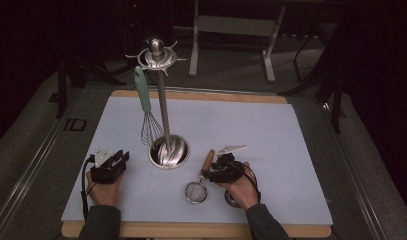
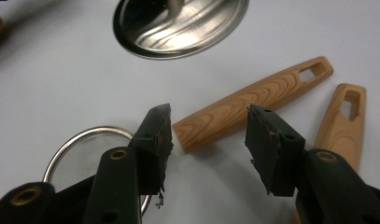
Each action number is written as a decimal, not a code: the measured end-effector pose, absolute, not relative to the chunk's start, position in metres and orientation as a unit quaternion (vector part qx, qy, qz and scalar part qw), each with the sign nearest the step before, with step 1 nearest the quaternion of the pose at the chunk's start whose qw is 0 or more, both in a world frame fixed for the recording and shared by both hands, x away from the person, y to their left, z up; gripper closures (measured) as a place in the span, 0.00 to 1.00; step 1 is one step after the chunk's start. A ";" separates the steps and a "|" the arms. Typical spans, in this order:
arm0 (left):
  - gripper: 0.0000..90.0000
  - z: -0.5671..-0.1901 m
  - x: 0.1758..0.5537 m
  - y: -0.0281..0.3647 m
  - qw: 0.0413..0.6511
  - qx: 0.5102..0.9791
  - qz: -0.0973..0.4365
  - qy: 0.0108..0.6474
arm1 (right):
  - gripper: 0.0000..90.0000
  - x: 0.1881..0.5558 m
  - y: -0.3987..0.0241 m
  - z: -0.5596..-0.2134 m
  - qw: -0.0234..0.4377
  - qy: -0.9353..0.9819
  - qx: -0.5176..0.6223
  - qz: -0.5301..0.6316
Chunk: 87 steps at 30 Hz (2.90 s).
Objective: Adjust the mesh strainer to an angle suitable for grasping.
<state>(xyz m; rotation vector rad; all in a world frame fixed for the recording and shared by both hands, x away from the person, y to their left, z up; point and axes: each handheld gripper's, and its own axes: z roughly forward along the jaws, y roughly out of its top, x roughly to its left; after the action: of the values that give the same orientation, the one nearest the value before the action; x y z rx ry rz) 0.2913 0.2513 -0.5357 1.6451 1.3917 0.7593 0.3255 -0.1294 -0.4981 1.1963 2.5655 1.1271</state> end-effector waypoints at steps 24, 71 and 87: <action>0.78 -0.537 0.292 0.249 0.410 0.659 0.304 0.552 | 0.49 0.352 -0.109 -0.507 -0.015 0.827 0.449 0.339; 0.78 -0.534 0.290 0.250 0.420 0.653 0.303 0.552 | 0.79 0.378 -0.079 -0.496 -0.079 0.822 0.472 0.308; 0.78 -0.535 0.291 0.249 0.416 0.656 0.303 0.551 | 0.81 0.374 -0.108 -0.473 -0.055 0.831 0.443 0.333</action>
<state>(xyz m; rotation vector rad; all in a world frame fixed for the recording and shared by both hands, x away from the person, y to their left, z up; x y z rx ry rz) 0.2910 0.2490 -0.5350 1.6477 1.3845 0.7601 0.3741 -0.1076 -0.4727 1.4427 2.7050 1.0827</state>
